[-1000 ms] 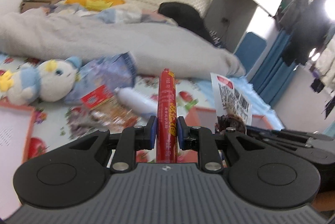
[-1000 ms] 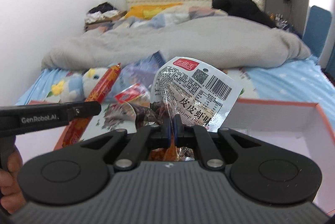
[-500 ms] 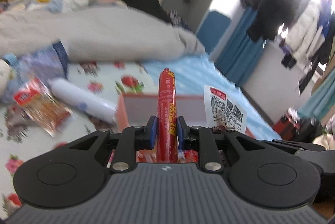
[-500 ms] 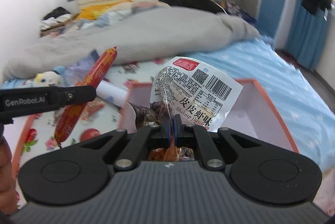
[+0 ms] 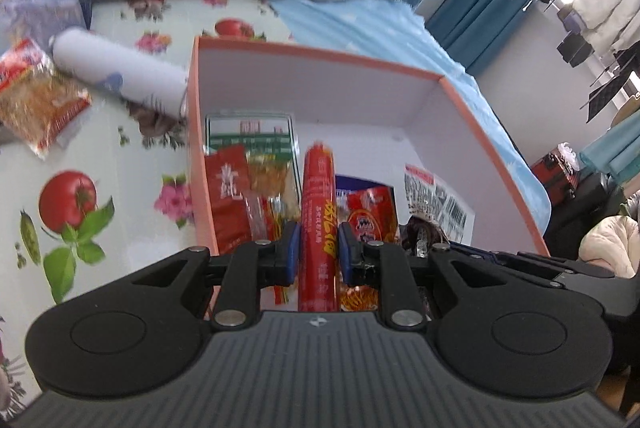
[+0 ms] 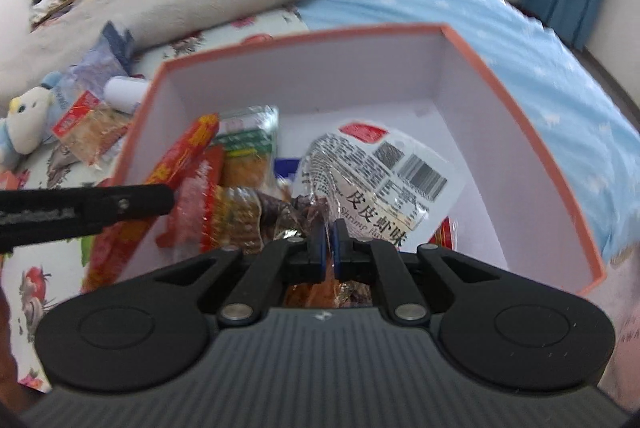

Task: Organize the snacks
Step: 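Lower both snacks into the pink box and open both tools, then withdraw both open tools from the box toward the red-labelled packet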

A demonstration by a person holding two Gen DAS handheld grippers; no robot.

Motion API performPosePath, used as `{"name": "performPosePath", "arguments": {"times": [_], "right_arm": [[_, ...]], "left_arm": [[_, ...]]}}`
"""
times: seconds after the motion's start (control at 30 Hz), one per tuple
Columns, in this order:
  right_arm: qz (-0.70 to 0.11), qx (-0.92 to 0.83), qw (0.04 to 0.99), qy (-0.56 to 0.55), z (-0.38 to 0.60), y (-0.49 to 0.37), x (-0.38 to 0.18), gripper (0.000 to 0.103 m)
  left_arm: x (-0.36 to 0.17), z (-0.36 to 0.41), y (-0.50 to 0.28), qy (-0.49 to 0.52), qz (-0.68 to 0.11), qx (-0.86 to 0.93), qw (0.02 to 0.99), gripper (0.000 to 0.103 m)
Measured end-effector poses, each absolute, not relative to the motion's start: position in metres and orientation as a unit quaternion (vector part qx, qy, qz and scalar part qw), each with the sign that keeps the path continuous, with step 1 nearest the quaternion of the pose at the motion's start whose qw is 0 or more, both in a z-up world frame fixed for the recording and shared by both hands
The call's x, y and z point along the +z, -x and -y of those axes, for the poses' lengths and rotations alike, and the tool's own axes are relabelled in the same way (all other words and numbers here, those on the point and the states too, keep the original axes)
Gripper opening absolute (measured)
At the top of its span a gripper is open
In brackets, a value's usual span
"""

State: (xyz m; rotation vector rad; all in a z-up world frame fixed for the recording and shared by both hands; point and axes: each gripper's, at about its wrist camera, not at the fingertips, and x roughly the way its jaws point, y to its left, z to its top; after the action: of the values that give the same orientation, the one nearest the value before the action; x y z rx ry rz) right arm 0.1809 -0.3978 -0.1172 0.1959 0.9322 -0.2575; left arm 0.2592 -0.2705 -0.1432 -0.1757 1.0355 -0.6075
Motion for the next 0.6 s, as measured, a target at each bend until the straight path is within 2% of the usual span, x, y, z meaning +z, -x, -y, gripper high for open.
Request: {"name": "performPosePath", "arguments": {"times": [0.1, 0.17, 0.2, 0.23, 0.27, 0.3, 0.6], "right_arm": [[-0.45, -0.122, 0.879, -0.097, 0.4, -0.179, -0.12, 0.009], [-0.451, -0.124, 0.878, -0.102, 0.401, -0.178, -0.119, 0.009], [-0.45, -0.129, 0.877, -0.108, 0.402, -0.178, -0.118, 0.012], [-0.446, -0.131, 0.878, -0.112, 0.403, -0.178, -0.117, 0.02], [-0.441, -0.133, 0.88, -0.115, 0.404, -0.177, -0.115, 0.039], [-0.434, -0.134, 0.883, -0.118, 0.404, -0.176, -0.112, 0.053], [-0.37, -0.11, 0.915, -0.116, 0.388, -0.168, -0.074, 0.052]], "left_arm": [[-0.144, 0.27, -0.26, 0.081, -0.483, -0.295, 0.821, 0.025], [-0.142, 0.272, -0.261, 0.074, -0.481, -0.292, 0.824, 0.041], [-0.14, 0.272, -0.261, 0.073, -0.479, -0.288, 0.826, 0.059], [-0.137, 0.271, -0.26, 0.072, -0.473, -0.288, 0.83, 0.063], [-0.133, 0.27, -0.259, 0.071, -0.466, -0.292, 0.832, 0.063], [-0.13, 0.269, -0.258, 0.069, -0.462, -0.294, 0.834, 0.063], [-0.089, 0.242, -0.247, 0.065, -0.4, -0.29, 0.867, 0.063]]}}
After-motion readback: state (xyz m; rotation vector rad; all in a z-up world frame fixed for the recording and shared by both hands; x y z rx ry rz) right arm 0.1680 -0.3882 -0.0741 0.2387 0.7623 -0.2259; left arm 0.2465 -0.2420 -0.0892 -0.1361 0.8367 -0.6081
